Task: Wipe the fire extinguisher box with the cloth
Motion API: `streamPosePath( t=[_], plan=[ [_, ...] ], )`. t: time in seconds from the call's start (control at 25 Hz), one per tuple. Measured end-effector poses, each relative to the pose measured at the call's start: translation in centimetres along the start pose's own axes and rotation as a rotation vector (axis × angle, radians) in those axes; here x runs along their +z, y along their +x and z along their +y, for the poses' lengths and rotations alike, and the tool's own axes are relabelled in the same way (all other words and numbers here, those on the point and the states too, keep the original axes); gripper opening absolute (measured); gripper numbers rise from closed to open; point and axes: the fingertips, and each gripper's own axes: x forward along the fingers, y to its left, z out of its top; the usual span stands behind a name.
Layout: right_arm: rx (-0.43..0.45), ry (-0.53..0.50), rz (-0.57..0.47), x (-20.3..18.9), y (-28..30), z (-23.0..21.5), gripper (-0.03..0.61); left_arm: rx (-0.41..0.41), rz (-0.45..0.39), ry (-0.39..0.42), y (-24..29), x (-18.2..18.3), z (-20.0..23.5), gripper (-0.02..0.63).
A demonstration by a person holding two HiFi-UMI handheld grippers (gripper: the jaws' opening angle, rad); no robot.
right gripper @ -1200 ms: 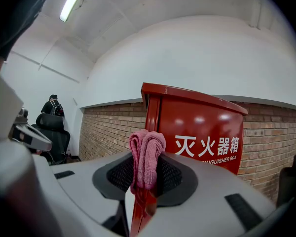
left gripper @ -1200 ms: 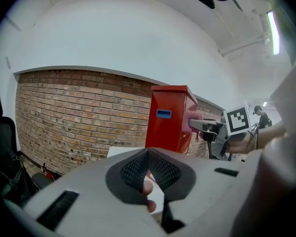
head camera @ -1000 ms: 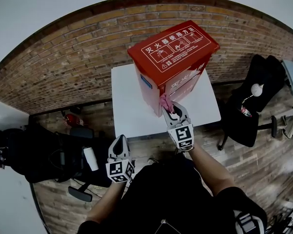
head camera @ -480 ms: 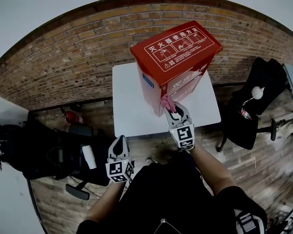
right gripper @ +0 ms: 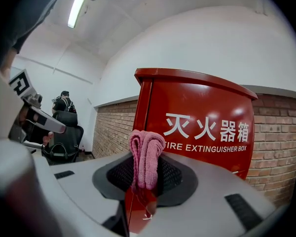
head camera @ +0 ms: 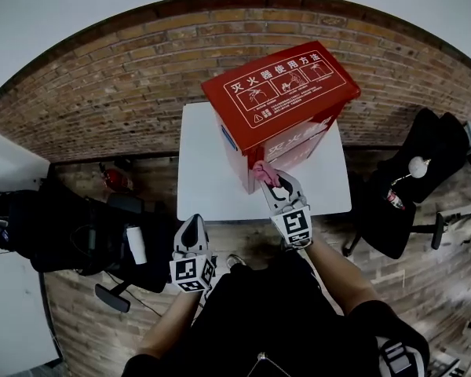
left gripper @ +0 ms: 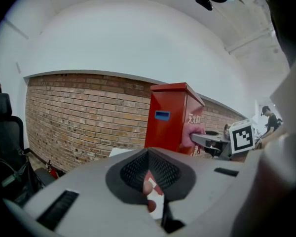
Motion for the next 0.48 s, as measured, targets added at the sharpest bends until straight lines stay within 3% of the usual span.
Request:
streamPosePath(
  t=[0.48],
  plan=[
    [0.134,-0.012,-0.023,-0.4,-0.3,-1.9,0.110,0.118,-0.001,-0.036,0.0,-0.7,-4.1,0.028]
  ],
)
